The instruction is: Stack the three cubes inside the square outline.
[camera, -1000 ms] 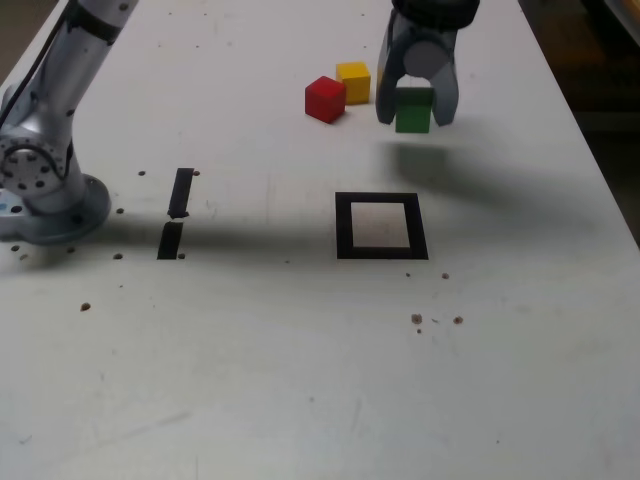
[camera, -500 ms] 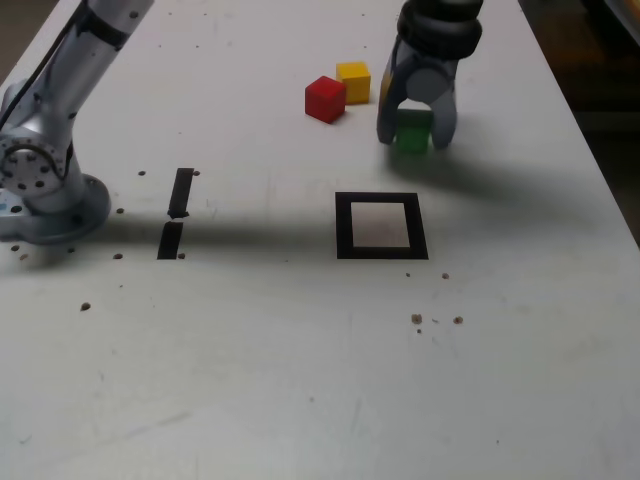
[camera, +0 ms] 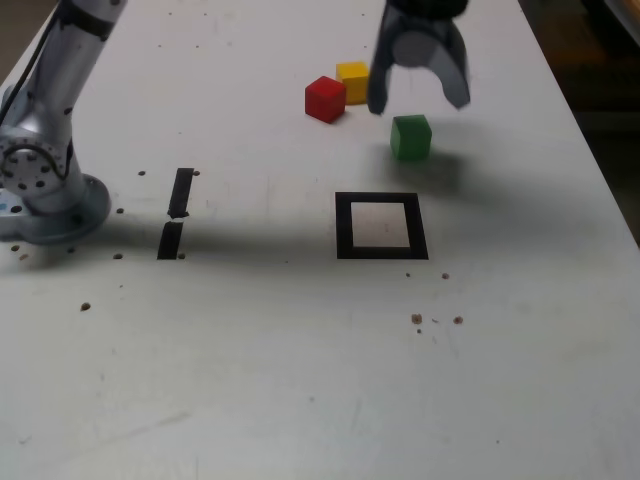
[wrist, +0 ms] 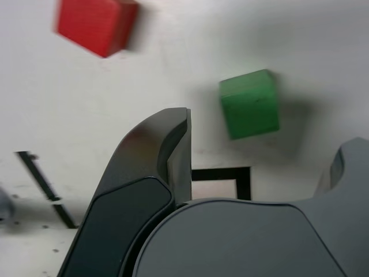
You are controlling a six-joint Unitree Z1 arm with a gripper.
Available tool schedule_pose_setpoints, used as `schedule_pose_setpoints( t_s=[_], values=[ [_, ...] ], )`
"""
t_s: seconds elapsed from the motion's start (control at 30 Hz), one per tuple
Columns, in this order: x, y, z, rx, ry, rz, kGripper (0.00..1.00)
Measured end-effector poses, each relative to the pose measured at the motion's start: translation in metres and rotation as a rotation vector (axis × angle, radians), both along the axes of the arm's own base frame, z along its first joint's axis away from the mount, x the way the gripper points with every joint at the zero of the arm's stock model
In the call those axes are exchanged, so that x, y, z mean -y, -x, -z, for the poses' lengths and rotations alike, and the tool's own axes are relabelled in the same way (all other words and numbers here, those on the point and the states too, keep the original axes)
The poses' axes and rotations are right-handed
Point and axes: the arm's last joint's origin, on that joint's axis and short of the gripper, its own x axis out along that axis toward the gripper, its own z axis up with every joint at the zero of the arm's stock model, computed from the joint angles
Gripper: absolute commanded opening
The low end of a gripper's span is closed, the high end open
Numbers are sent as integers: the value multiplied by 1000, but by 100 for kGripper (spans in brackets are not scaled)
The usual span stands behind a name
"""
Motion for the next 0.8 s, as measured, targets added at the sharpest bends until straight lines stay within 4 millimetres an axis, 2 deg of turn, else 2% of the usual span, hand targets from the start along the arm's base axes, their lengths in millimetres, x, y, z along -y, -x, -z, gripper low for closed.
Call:
schedule_pose_setpoints(
  t_s=[0.13,0.2,0.33,0.47,0.67,0.8],
  values=[
    [-3,37,-31,-20,-41,64,92],
    [-10,53,-35,-40,-50,72,91],
    [-28,73,-18,-92,-55,89,91],
    [-40,89,-16,-89,-71,164,91],
    [-42,92,-9,-111,-33,326,90],
    [-44,90,3,-117,-15,380,89]
  ],
)
